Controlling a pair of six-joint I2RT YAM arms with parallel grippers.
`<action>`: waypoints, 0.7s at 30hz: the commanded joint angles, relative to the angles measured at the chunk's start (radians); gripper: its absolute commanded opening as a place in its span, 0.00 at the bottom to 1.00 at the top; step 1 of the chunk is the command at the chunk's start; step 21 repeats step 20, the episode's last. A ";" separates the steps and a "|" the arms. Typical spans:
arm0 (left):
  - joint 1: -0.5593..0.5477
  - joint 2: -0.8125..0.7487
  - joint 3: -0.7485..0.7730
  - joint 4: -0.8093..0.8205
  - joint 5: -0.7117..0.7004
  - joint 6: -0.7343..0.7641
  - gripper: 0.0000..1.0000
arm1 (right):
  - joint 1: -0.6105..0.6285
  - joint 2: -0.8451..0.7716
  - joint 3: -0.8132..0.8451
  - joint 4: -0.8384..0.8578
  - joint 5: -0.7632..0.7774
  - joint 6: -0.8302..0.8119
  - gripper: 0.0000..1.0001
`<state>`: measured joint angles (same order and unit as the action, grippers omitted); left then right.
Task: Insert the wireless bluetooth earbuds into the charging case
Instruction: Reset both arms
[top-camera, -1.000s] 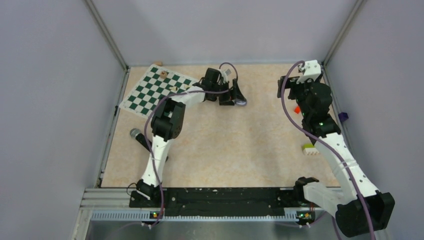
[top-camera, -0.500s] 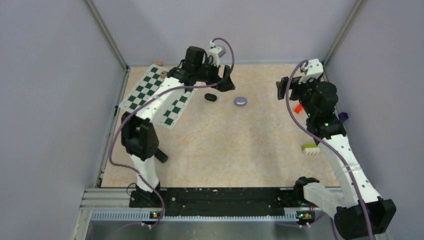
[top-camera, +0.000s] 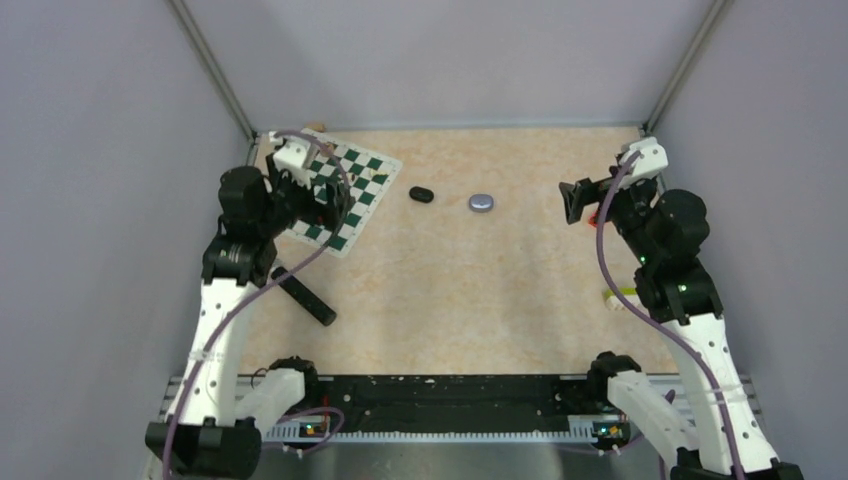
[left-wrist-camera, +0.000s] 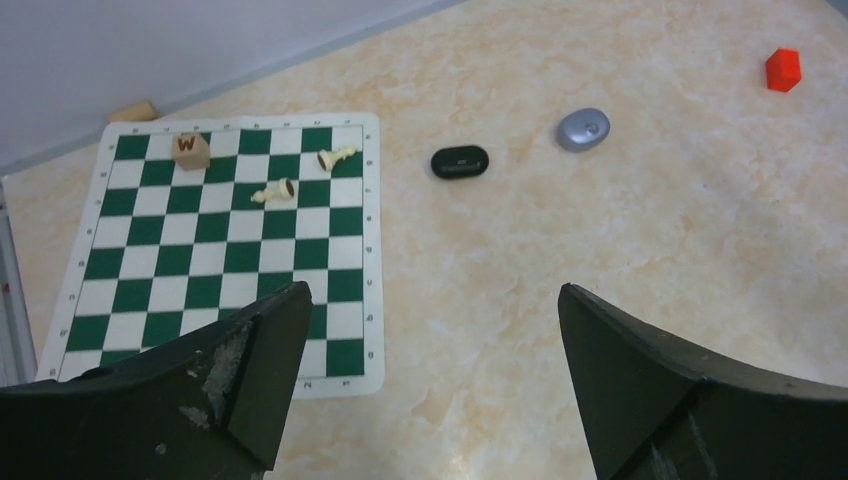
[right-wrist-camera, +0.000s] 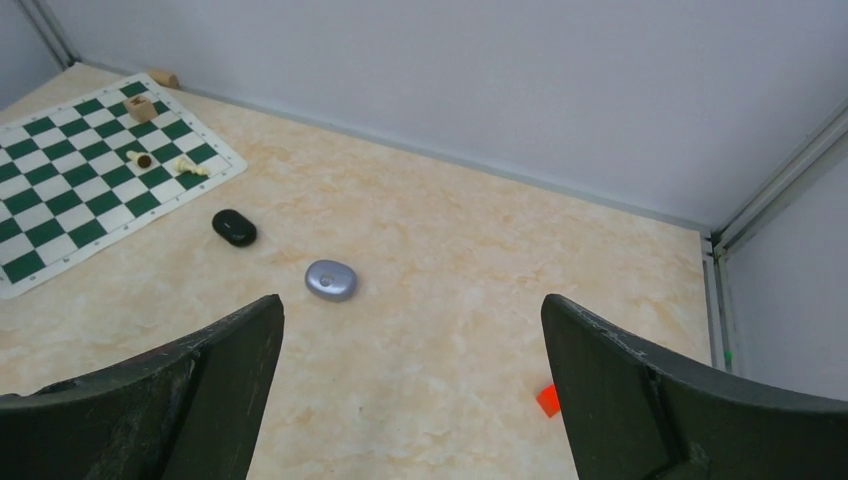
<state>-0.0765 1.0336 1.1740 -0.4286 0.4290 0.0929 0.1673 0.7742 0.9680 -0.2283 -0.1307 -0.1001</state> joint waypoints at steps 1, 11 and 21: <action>0.046 -0.187 -0.122 0.029 0.069 0.075 0.99 | -0.009 -0.033 0.089 -0.113 -0.031 0.054 0.99; 0.070 -0.342 -0.177 -0.050 -0.057 0.094 0.99 | -0.009 -0.107 -0.029 -0.057 0.033 -0.002 0.99; 0.070 -0.341 -0.233 0.025 -0.079 0.067 0.99 | -0.009 -0.115 -0.059 -0.005 0.098 0.024 0.99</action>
